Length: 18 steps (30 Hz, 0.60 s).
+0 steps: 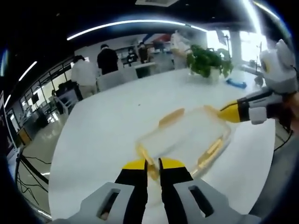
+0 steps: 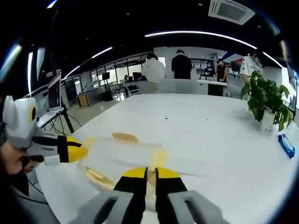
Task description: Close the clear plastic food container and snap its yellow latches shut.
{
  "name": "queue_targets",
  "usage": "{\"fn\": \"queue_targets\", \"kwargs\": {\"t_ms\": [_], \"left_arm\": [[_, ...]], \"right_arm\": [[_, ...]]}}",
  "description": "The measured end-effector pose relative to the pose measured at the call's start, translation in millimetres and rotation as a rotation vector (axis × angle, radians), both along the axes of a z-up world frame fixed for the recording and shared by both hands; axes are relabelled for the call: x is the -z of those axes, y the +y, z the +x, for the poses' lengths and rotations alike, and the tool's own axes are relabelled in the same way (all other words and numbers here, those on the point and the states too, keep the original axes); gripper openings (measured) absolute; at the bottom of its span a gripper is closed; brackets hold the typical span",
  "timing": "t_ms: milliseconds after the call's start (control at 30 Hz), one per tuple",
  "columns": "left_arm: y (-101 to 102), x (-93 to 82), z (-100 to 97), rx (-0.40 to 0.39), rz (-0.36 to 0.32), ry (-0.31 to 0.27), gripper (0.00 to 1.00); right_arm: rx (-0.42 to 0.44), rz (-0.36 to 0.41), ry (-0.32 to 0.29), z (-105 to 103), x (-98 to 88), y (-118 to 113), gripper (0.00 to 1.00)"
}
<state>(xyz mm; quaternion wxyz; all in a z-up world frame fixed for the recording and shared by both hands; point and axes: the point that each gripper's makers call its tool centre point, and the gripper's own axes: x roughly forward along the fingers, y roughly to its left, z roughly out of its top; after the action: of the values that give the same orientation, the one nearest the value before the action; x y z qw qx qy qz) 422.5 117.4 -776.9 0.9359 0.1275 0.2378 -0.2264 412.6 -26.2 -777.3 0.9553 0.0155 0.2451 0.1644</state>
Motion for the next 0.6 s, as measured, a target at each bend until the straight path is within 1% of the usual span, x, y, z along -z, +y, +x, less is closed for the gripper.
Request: {"fn": "queue_targets", "kwargs": {"t_ms": [267, 600], "left_arm": [[-12, -3.9, 1.5, -0.006, -0.006, -0.008, 0.05], [-24, -2.3, -0.4, -0.002, -0.018, -0.002, 0.05]], "right_arm": [[0.007, 0.0, -0.001, -2, -0.1, -11, 0.02], [0.017, -0.005, -0.003, -3, -0.8, -24, 0.02]]}}
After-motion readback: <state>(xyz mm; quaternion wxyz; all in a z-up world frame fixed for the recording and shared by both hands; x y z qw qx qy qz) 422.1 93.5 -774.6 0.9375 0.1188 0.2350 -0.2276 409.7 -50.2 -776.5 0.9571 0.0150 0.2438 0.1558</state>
